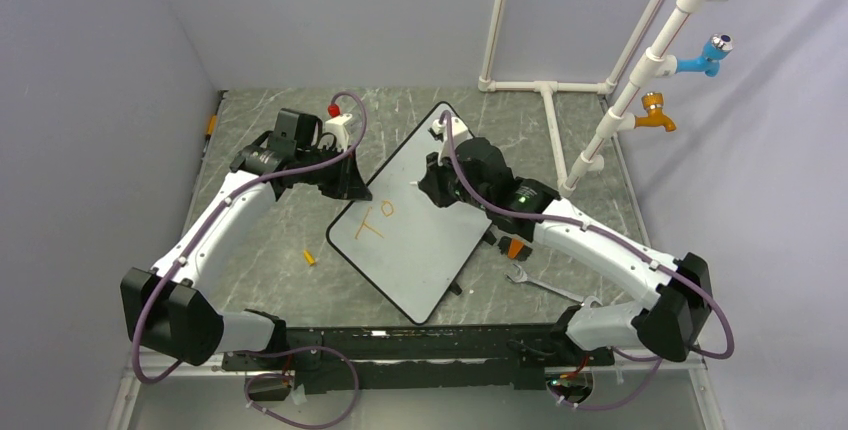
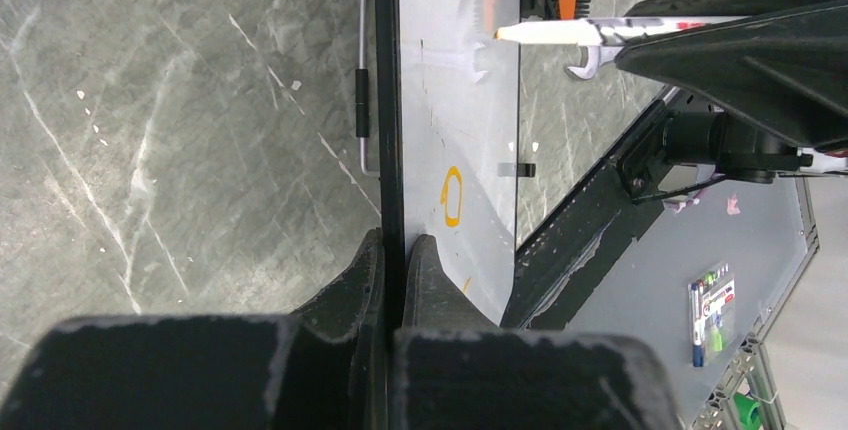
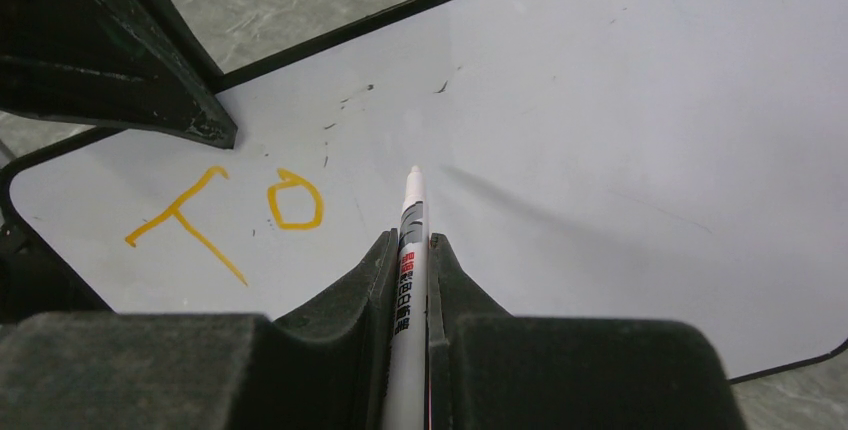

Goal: Write a sentence on the whiteboard

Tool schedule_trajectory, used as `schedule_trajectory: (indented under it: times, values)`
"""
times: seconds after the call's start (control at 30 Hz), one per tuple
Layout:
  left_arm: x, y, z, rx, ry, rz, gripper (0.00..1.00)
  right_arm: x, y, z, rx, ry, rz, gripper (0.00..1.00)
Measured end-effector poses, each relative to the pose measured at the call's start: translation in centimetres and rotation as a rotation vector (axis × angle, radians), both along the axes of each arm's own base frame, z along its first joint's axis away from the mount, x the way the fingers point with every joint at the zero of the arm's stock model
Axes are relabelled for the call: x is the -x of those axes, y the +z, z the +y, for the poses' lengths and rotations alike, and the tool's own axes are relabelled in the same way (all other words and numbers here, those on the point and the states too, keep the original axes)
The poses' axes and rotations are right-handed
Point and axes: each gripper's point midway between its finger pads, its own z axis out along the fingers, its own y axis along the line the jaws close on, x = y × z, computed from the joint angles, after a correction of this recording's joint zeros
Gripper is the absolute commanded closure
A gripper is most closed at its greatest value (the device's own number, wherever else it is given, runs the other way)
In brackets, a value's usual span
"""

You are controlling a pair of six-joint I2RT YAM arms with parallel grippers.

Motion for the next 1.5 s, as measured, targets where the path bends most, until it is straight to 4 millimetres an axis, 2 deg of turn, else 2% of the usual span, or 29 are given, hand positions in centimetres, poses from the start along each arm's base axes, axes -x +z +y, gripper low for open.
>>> schedule_trajectory:
  times: [0.33,0.83,1.1,1.5]
  values:
    - [0.1,0.2,0.0,0.002,-0.002,-0.005,1.0,0.1,-1.8,1.2,0.024,0.053,0.04,1.0]
    - [0.1,0.1,0.0,-0.002,0.001,-0.004,1.0,-0.1,-0.9,2.5,0.005,0.101,0.036,1.0]
    - [0.2,0.1,0.1,-0.003,0.001,-0.002,1.0,0.5,-0.7,3.3,-0.02,0.151,0.048,1.0]
    - [0.2,-0.2,0.2,-0.012,0.005,0.004,1.0,1.8,-2.5,2.6,-0.017,0.172,0.072,1.0]
